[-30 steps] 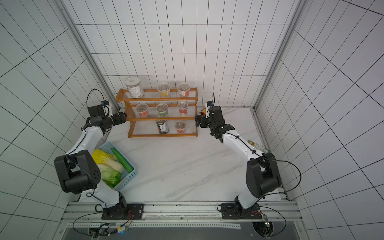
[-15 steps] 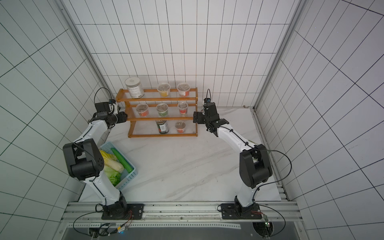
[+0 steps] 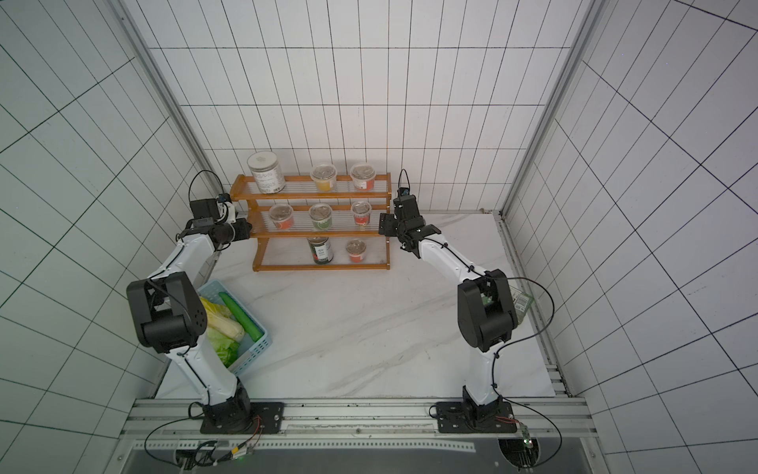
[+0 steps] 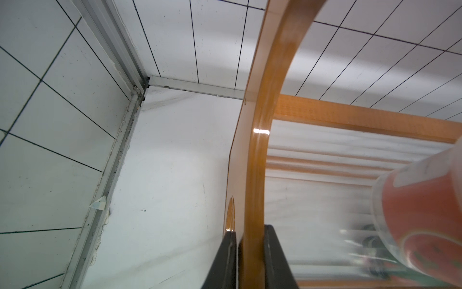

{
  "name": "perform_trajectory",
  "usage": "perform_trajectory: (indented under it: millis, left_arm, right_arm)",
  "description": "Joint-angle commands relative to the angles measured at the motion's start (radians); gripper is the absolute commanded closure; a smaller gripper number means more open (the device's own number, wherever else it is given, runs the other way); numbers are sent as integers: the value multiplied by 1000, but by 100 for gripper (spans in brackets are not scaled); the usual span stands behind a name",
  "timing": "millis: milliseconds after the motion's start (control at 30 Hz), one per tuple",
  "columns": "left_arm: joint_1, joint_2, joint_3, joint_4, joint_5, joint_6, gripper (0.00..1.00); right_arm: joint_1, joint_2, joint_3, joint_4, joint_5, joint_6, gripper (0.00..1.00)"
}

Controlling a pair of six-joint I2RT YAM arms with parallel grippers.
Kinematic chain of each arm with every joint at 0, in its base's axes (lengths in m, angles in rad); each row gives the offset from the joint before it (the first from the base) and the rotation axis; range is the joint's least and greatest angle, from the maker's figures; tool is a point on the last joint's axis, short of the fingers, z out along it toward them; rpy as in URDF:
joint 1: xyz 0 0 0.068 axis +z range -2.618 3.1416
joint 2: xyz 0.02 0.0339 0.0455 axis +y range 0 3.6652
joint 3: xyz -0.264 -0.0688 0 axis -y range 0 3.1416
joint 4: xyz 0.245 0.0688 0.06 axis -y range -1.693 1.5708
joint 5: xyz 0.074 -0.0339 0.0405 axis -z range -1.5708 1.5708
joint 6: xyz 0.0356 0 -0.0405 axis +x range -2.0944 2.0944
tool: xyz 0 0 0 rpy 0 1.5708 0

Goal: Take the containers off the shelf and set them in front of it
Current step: Move the shelf to the center of the board.

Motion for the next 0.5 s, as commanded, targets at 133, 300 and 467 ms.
perform_trajectory:
  millis: [133,300,467]
  left_arm:
    - [-9,21,23,0,-22,81,89]
    - [-12,6,0,1,-19,82,89]
    - [-30,-26,-45,17,-31,92,89]
  right_arm:
    - [15,36,11,-32,26,-29,32]
    - [18,38,-8,-10,35,-46,47]
    - [23,25,-53,34,43,-66,60]
